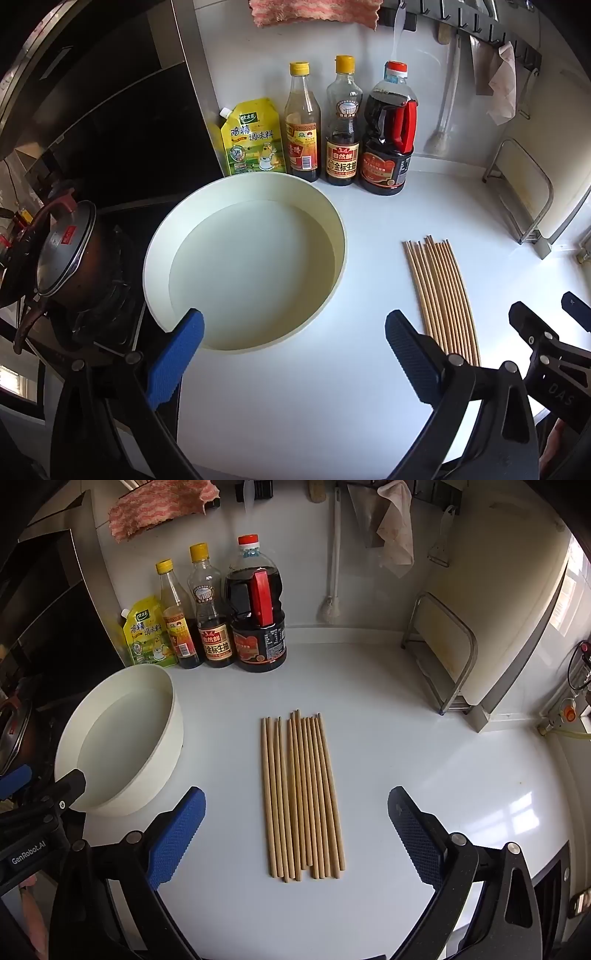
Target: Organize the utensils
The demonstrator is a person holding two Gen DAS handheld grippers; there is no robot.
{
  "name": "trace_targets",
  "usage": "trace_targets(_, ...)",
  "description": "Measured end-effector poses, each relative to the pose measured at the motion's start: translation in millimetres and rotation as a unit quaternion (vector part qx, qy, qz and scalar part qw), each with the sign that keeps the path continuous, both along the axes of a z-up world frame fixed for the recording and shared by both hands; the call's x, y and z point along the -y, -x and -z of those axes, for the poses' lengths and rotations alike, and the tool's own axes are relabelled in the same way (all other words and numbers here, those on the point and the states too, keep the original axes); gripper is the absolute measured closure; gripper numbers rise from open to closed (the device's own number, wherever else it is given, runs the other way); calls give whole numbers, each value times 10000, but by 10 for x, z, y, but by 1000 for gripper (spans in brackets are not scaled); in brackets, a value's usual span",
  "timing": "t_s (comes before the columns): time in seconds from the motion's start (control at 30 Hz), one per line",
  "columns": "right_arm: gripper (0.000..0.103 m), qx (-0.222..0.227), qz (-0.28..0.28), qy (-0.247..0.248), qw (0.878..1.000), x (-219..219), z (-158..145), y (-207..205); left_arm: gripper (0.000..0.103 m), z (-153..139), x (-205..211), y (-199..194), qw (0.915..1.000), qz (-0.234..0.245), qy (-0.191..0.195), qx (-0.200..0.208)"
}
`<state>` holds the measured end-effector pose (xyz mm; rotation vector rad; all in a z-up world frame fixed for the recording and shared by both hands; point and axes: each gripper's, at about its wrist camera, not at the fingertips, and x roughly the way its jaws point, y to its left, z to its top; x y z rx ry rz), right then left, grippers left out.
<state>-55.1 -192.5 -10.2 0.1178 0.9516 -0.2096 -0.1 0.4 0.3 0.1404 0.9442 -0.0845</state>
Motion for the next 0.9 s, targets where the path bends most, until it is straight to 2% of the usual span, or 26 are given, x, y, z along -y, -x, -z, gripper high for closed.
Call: trace_targets(0.9,8,17,11,34,10000,11,-23,26,6,-23,24,12,10000,35,-19,-30)
